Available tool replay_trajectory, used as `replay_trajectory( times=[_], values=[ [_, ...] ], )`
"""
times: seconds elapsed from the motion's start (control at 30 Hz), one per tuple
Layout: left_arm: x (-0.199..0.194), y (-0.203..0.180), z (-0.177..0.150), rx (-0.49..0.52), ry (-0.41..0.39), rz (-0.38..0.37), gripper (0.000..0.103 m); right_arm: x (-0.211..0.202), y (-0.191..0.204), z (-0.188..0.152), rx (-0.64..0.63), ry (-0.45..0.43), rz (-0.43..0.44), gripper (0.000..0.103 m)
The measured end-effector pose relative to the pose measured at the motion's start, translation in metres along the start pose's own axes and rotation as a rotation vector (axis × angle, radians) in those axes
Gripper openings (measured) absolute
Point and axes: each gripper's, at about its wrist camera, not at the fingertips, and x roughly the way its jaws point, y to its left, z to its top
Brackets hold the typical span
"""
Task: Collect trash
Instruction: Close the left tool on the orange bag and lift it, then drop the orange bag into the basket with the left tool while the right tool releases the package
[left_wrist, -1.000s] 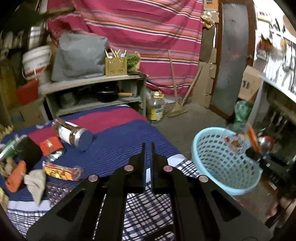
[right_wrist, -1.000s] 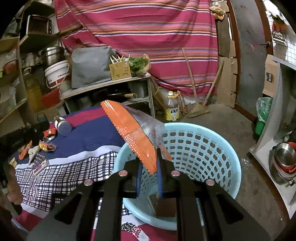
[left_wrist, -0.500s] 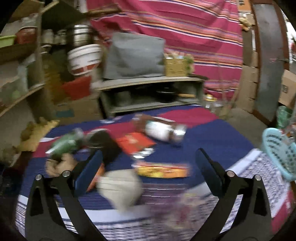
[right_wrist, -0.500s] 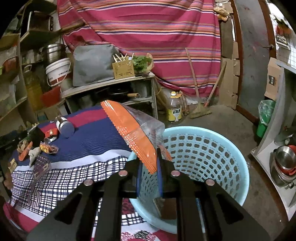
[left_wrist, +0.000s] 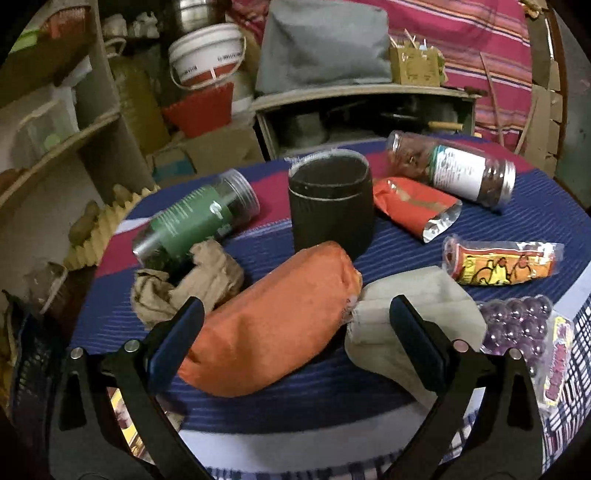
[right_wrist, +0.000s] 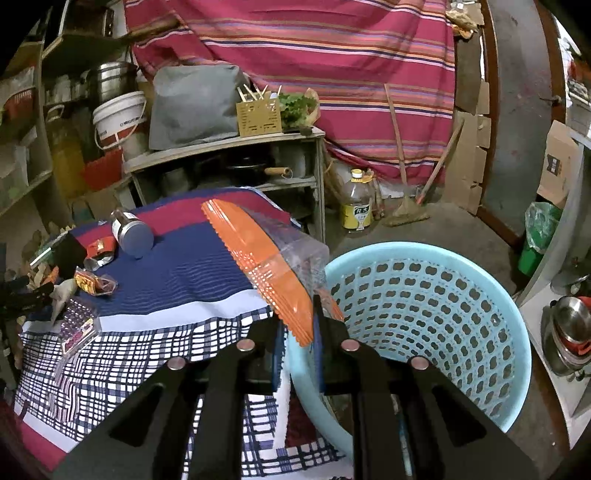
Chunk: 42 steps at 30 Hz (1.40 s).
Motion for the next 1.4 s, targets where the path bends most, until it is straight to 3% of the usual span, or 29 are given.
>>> replay_trajectory(
  times=[0.07,0.13,0.17,0.23,0.27,0.33,0.4,0.67,0.83,1.03,1.4],
  values=[
    [0.005,0.002,0.004,-0.006,0.005,-0.022,0.094,0.001,0.000,0.001,-0.004,0.003,-0.007,0.014],
    [0.013,0.005,0.007,-0.013,0.021,-0.037,0.075,0.001,0.001,0.002,-0.005,0.004,-0.011,0.014],
    [0.017,0.006,0.008,-0.019,0.039,-0.046,0.070,0.000,0.000,0.001,-0.004,0.004,-0.011,0.014],
    [0.025,0.010,0.008,-0.039,0.070,-0.075,0.046,0.001,0.000,0.002,-0.002,0.004,-0.010,0.014],
    [0.026,0.011,0.007,-0.046,0.079,-0.082,0.040,0.000,-0.001,0.002,-0.002,0.003,-0.010,0.014],
    [0.029,0.013,0.006,-0.047,0.094,-0.082,0.019,0.000,-0.001,0.001,-0.003,0.001,-0.012,0.014],
    [0.028,0.012,0.007,-0.038,0.100,-0.079,0.010,-0.004,-0.006,0.001,0.001,-0.006,-0.014,0.014],
    [-0.028,0.000,0.030,-0.014,-0.005,-0.092,0.008,-0.019,-0.041,-0.004,0.058,-0.033,-0.030,0.014],
    [-0.074,-0.038,0.053,0.045,-0.089,-0.145,0.008,-0.026,-0.062,-0.006,0.074,-0.047,-0.043,0.014],
    [-0.129,-0.129,0.078,0.163,-0.196,-0.263,0.008,-0.039,-0.088,-0.003,0.086,-0.072,-0.072,0.014],
    [-0.179,-0.296,0.090,0.280,-0.254,-0.508,0.008,-0.049,-0.135,-0.002,0.104,-0.065,-0.121,0.014]
  ],
)
